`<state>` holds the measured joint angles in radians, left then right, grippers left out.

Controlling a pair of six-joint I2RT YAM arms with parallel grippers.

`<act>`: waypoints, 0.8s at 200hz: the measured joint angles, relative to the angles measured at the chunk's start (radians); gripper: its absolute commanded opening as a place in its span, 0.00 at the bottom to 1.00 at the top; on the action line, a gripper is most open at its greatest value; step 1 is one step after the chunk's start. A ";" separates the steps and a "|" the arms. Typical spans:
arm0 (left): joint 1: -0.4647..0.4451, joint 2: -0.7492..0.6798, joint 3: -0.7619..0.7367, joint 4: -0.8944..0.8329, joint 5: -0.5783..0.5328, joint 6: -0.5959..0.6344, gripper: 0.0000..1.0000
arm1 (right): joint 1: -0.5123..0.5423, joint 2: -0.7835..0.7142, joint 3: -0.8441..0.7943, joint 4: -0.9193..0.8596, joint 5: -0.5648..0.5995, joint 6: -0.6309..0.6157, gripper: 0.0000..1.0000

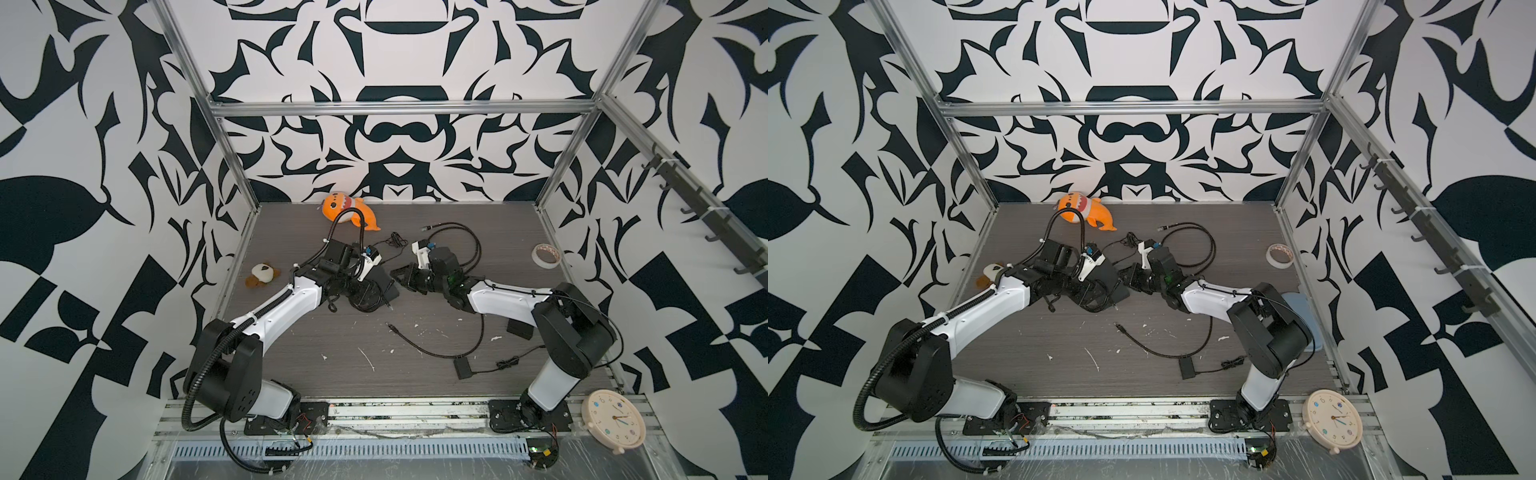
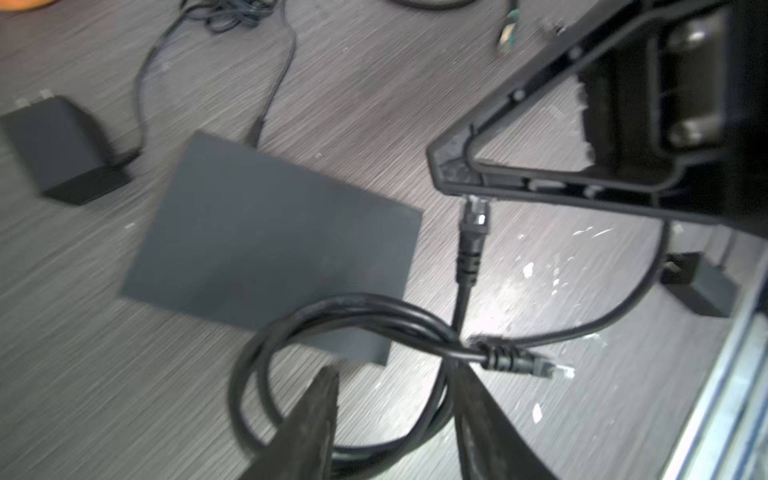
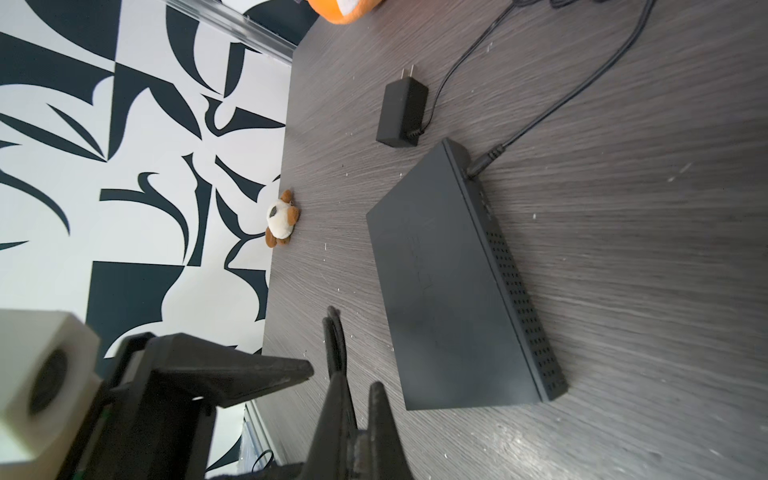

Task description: Insert the plug into the switch port

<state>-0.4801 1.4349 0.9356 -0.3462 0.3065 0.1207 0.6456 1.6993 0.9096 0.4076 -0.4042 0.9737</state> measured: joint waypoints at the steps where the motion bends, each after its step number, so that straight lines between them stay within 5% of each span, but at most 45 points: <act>1: 0.000 0.000 -0.001 0.003 0.002 -0.002 0.49 | -0.001 0.000 -0.001 0.002 -0.003 0.000 0.00; 69: 0.000 -0.004 -0.034 0.208 0.109 -0.098 0.49 | -0.006 -0.011 -0.010 0.032 -0.079 0.008 0.00; 160: 0.000 0.027 -0.078 0.276 0.189 -0.122 0.47 | -0.009 -0.048 -0.010 0.015 -0.098 0.006 0.00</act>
<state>-0.4805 1.4620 0.8574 -0.0700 0.4953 -0.0017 0.6365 1.6516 0.8997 0.4229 -0.5022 0.9802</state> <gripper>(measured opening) 0.477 0.053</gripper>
